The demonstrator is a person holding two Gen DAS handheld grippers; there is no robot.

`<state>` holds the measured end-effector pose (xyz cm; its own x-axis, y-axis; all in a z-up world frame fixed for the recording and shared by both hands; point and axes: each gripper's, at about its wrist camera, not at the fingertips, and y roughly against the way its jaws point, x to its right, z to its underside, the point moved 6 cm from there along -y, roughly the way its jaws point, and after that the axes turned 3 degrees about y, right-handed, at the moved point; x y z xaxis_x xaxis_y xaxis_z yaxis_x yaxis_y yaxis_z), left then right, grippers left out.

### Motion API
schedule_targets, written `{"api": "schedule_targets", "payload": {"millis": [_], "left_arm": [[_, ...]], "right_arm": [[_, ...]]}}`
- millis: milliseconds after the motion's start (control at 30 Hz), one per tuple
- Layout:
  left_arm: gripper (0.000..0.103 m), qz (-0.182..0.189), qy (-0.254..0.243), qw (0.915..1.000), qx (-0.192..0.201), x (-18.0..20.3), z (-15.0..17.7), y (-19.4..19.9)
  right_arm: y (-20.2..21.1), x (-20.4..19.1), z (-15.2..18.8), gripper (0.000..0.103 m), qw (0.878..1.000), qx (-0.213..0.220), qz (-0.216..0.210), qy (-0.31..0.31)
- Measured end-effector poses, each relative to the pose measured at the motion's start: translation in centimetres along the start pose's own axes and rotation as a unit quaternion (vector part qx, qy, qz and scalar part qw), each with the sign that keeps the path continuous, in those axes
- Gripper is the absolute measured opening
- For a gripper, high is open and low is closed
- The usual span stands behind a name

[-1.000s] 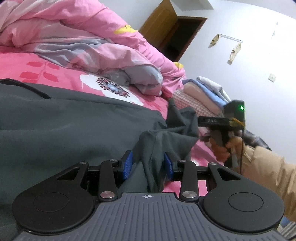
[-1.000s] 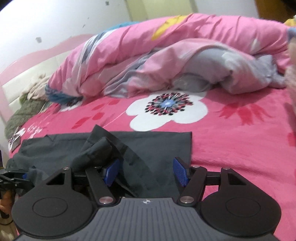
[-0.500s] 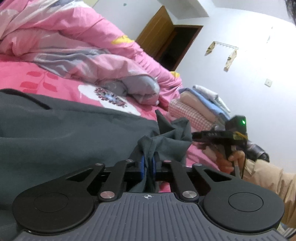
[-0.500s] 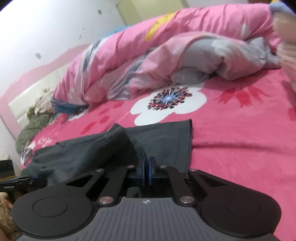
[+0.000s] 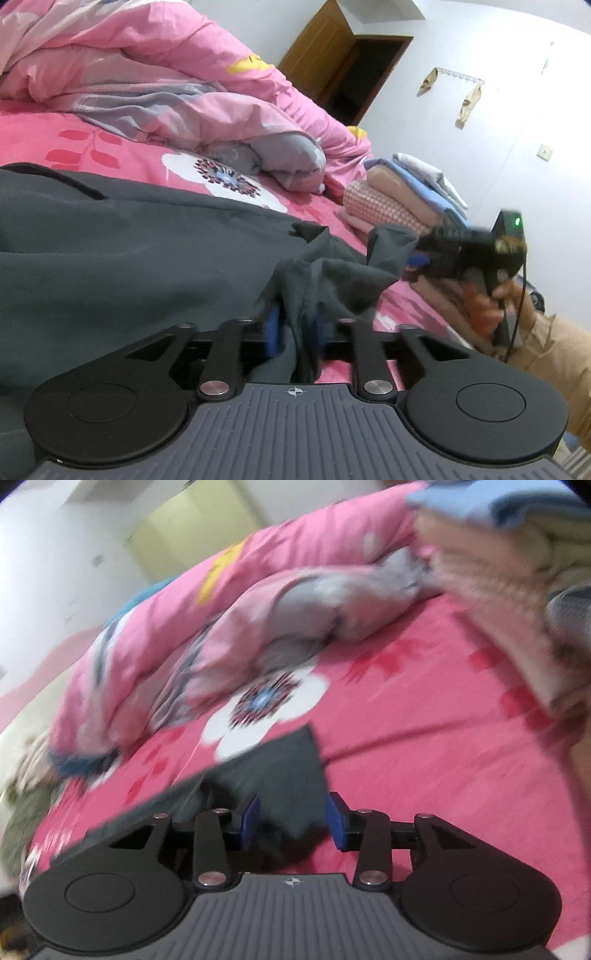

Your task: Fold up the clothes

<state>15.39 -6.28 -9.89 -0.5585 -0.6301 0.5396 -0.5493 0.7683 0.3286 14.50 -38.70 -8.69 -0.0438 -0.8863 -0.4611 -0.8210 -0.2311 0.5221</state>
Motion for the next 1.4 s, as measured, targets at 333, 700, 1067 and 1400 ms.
{"api": "schedule_targets", "payload": {"millis": [333, 700, 1067, 1400], "left_arm": [[0.040, 0.010, -0.020, 0.9997, 0.010, 1.6, -0.3, -1.2], [0.005, 0.007, -0.047, 0.9984, 0.028, 3.3, 0.4, -0.3], [0.004, 0.022, 0.077, 0.9966, 0.018, 0.2, 0.3, 0.1], [0.004, 0.012, -0.095, 0.9953, 0.011, 5.2, 2.2, -0.1]], "right_arm": [[4.4, -0.8, 4.0, 0.072, 0.984, 0.006, -0.057, -0.171], [-0.5, -5.7, 2.0, 0.014, 0.994, 0.003, -0.035, -0.106], [-9.3, -4.1, 0.7, 0.052, 0.970, -0.008, -0.040, -0.239], [-4.0, -6.6, 1.1, 0.067, 0.991, -0.059, 0.047, -0.108]]}}
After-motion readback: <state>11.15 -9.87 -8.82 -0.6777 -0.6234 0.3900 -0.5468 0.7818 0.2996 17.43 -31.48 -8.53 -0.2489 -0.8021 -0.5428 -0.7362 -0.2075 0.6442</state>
